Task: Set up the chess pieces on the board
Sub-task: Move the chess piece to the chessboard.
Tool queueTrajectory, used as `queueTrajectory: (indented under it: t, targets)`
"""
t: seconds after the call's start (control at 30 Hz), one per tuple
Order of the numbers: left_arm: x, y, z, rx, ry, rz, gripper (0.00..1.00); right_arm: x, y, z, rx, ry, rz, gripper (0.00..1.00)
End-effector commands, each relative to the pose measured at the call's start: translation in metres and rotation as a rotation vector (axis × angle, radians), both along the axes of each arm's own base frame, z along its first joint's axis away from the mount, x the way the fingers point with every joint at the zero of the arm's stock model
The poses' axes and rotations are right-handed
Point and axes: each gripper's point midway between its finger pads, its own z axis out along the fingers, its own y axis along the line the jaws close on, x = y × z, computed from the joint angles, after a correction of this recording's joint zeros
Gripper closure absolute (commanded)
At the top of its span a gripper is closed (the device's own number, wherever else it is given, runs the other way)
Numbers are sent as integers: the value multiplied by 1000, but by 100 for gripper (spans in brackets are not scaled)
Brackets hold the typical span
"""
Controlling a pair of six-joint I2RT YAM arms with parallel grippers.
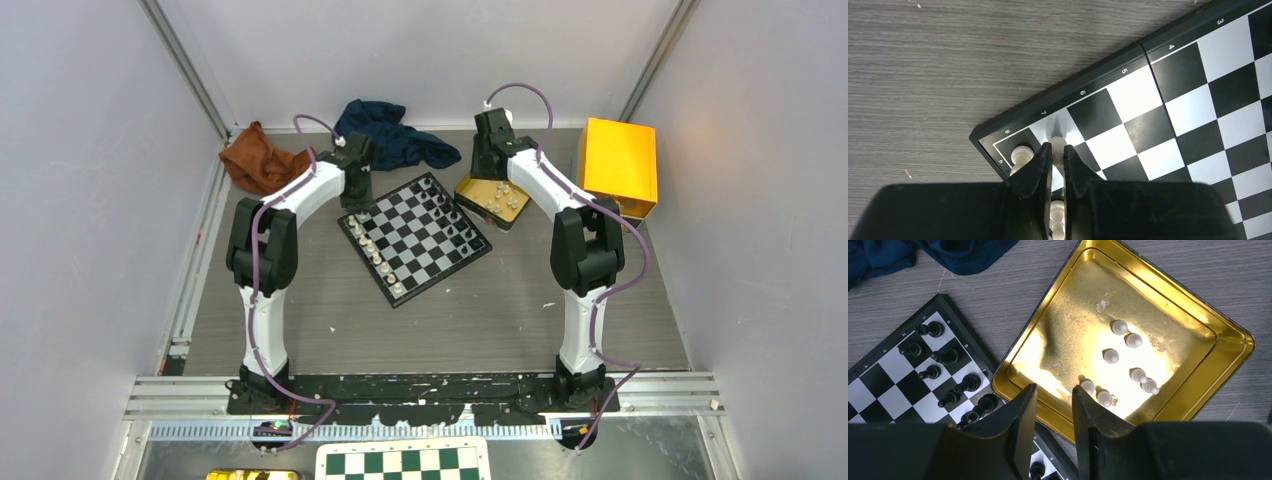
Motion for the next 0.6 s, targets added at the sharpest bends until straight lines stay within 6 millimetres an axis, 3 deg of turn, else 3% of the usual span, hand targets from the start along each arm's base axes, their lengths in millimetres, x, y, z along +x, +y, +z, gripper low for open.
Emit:
queueTrajectory:
  t: [0.0,0.57]
  targets:
    - [0,6,1,3,-1,21,100,4,-1,55,43,-124,-7,62]
    - [6,4,-4,-23,-12,26,99,2,-2,53,41,-122,-6,62]
